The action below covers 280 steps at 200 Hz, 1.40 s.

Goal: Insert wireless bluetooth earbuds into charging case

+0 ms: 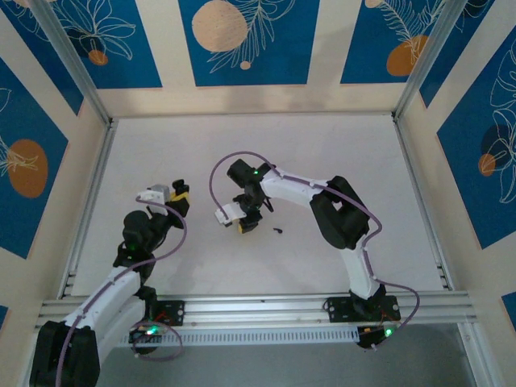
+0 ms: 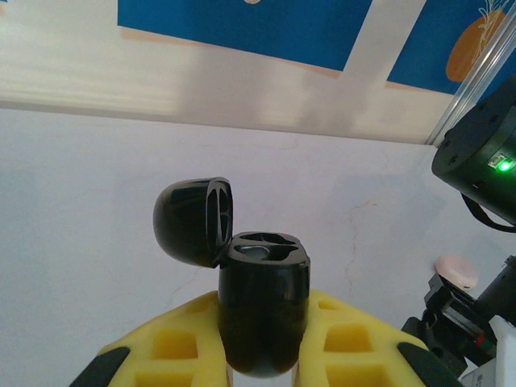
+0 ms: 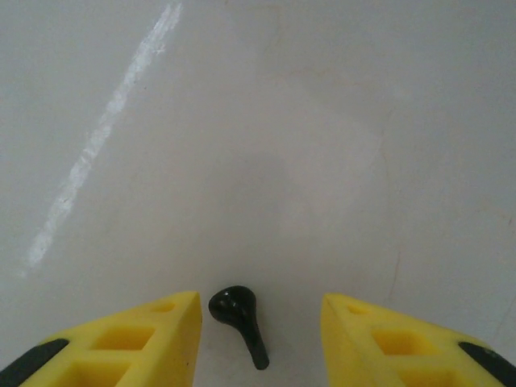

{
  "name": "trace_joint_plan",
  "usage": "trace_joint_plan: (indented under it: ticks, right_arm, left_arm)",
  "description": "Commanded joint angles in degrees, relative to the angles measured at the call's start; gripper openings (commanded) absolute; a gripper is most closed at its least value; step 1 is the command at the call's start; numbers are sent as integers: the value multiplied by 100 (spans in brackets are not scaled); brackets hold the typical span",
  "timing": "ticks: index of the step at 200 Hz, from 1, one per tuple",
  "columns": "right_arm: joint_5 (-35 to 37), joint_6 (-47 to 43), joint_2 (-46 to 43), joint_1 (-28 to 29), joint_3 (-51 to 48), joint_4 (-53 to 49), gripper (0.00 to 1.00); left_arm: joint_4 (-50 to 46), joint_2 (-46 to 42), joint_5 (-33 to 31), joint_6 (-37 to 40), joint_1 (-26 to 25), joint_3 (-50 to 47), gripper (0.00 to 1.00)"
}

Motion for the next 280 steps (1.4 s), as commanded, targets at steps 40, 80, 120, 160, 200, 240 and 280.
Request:
trace_joint_plan:
  ticks: [40,80,120,160,200,240,280]
  right_arm:
    - [-215,-123,257,-82,218,-333,41]
    - [-192,-60,453,-80,357,-364,38]
    - [-105,-31,585,-96,468,-420,36]
    - [-61,-11,637,-135,523,-499,36]
    - [25,24,674,-152,581,-535,29]
    - [115,71,558,-198,606,-502,22]
    - [-286,533,49,-297,420,-231,20]
  left_arm:
    - [-43,-24,225,-89,153,37,11]
    - [-43,57,319,-98,174,73,11]
    - [-43,67,365,-89,203,91,11]
    - [-60,65,409,-89,223,93,11]
    - [-136,58,444,-56,235,119,11]
    - [-225,31,503,79,233,163,11]
    - [-365,76,904,419,231,295,11]
